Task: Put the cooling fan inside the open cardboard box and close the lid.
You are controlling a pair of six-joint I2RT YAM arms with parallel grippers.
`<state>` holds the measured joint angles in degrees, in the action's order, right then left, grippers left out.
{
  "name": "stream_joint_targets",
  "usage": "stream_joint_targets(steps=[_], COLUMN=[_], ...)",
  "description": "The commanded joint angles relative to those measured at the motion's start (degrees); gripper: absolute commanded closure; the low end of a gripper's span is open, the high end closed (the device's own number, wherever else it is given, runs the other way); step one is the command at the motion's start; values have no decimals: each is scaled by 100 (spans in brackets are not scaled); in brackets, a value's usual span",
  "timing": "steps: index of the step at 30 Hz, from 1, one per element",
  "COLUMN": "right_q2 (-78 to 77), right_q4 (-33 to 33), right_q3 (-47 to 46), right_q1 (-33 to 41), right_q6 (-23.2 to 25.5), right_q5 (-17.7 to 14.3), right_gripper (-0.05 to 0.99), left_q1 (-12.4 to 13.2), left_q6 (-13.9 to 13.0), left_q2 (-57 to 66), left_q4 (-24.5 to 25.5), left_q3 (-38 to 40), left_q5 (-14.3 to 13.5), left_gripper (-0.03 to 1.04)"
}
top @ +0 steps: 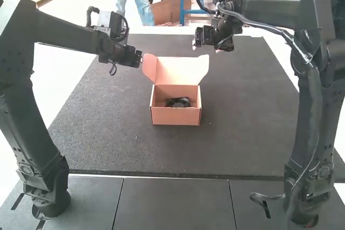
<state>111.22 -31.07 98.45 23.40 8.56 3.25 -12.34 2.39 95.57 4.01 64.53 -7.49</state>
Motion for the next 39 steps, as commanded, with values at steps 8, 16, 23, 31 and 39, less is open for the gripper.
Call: stream_joint_targets(steps=[8,16,23,31,39], right_q2=[374,611,708,699,699], right_q4=[-277,-751,-1041,-1033,-1033], right_q3=[710,956,1018,1027,1132], right_q1=[-169,-134,-143,-125,-125], right_q6=[164,181,164,252,296], right_q5=[361,475,546,607,589], right_gripper=[7,19,32,48,61], left_q1=[-41,-155,-190,-190,-199], left_q6=[130,121,139,174,183], left_q2=[-3,-3,-3,-3,-3], left_q4=[30,21,-14,12,12], left_q3=[323,332,323,323,306], left_q5=[1003,1135,1135,1135,1127], left_gripper=[4,4,4,4,4])
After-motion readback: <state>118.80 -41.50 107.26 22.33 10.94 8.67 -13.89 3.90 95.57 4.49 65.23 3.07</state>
